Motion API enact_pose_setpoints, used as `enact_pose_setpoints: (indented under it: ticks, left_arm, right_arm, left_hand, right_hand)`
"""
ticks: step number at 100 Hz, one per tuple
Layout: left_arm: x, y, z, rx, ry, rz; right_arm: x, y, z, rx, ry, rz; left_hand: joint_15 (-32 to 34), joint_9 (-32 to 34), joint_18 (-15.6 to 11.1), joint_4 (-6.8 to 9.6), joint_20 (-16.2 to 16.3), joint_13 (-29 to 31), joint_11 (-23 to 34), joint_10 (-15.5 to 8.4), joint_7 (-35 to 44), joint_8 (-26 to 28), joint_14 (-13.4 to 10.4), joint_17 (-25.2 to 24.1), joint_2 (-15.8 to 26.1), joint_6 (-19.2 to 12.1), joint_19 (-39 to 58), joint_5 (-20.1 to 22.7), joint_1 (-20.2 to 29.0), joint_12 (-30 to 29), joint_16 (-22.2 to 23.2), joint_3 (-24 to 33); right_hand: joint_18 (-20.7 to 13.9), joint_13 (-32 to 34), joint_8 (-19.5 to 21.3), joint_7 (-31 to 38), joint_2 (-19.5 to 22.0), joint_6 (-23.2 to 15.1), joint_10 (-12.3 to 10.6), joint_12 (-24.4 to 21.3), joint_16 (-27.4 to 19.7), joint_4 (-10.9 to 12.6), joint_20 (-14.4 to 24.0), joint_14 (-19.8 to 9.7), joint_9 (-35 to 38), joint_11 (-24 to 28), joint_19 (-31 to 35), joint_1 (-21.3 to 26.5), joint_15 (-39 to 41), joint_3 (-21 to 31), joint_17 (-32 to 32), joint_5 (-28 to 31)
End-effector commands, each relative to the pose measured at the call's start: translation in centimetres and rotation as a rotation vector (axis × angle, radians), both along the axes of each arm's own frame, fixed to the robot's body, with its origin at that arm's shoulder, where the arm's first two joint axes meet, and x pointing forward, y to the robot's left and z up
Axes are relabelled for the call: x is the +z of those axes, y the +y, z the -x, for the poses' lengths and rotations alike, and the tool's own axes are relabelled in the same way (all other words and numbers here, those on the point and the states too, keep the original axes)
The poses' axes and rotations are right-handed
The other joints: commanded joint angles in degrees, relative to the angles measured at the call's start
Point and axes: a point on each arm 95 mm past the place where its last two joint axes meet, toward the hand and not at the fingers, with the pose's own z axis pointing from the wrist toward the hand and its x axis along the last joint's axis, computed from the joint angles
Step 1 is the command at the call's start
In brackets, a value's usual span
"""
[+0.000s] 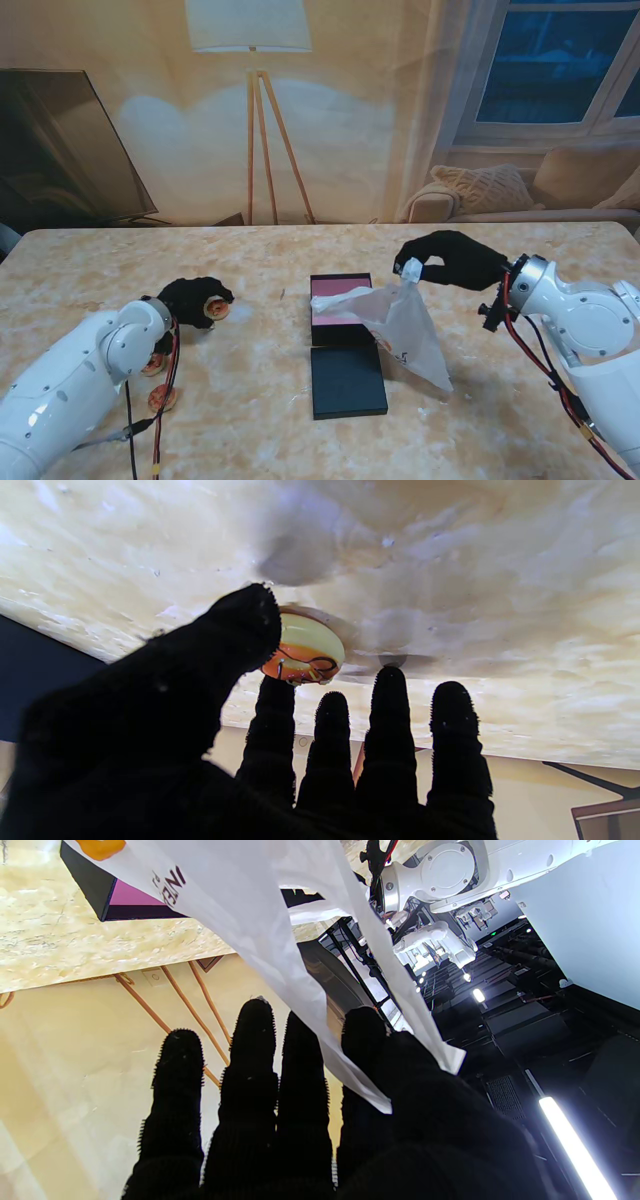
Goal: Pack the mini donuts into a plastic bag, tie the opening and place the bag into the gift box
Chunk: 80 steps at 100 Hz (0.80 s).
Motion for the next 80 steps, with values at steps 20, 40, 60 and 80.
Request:
enact_pose_setpoints:
  ticks: [20, 40, 60, 80]
  left_arm:
    - [-1.2, -0.44, 0.24, 0.004, 0.033, -0.014]
    - [-1.44, -0.54, 0.46, 0.014, 0.026, -0.009]
    - [-1.74, -0.69, 0.96, 0.021, -0.013, -0.005]
    - [-1.63, -0.59, 1.08, 0.01, -0.019, -0.029]
  right_arm:
    - [-0.49, 0.51, 0.16, 0.01, 0.019, 0.005]
    - [-0.52, 0.52, 0.11, 0.006, 0.019, 0.003]
    - [-0.53, 0.56, 0.07, -0.003, 0.011, -0.002]
    - [-0.54, 0.57, -0.06, -0.006, 0.016, -0.002]
  left_hand:
    - [0.6, -0.6, -3.0, -1.96, -0.4, 2.2, 0.5, -0.1, 13.0, 10.0, 0.4, 0.9, -3.7, 0.4, 2.2, 3.8, 0.5, -1.6, -1.7, 3.2]
    - [6.5, 2.2, -3.0, -1.91, 0.3, 6.6, 2.0, 3.7, 23.1, 17.3, 3.4, 6.6, -4.2, 1.6, 7.0, 3.2, 3.5, -1.0, 1.8, 3.9]
    - [14.7, 9.9, -1.0, -1.81, 0.9, 14.6, 6.7, 10.1, 33.1, 25.4, 5.7, 15.6, -6.1, 1.1, 13.0, 2.2, 5.0, 4.6, 7.3, 5.4]
    - [20.1, 19.9, -3.5, -2.54, 2.0, 24.6, 14.9, 7.4, 36.1, 27.6, 3.2, 24.9, -6.0, 1.1, 19.5, 4.5, 6.6, 11.3, 10.8, 4.7]
  right_hand:
    - [-0.4, -0.1, 1.8, 0.6, 0.6, -15.1, -1.6, 0.6, 1.2, 2.5, 0.1, -0.7, 0.5, -0.5, 0.1, 7.3, -0.4, 8.3, -0.2, 1.9]
    - [-0.3, -0.1, 1.8, 0.6, 0.7, -15.1, -1.5, 0.6, 1.2, 2.5, 0.1, -0.7, 0.5, -0.5, 0.2, 7.3, -0.4, 8.3, -0.1, 2.0]
    - [-0.4, -0.4, 1.7, 0.5, 0.7, -15.1, -1.6, 0.6, 1.1, 2.6, 0.2, -0.5, 0.2, -0.5, 0.2, 7.3, -0.5, 8.3, -0.2, 1.9]
    - [-0.4, -0.3, 1.7, 0.6, 0.7, -15.1, -1.5, 0.6, 1.1, 2.6, 0.2, -0.6, 0.3, -0.5, 0.2, 7.4, -0.4, 8.2, -0.2, 1.9]
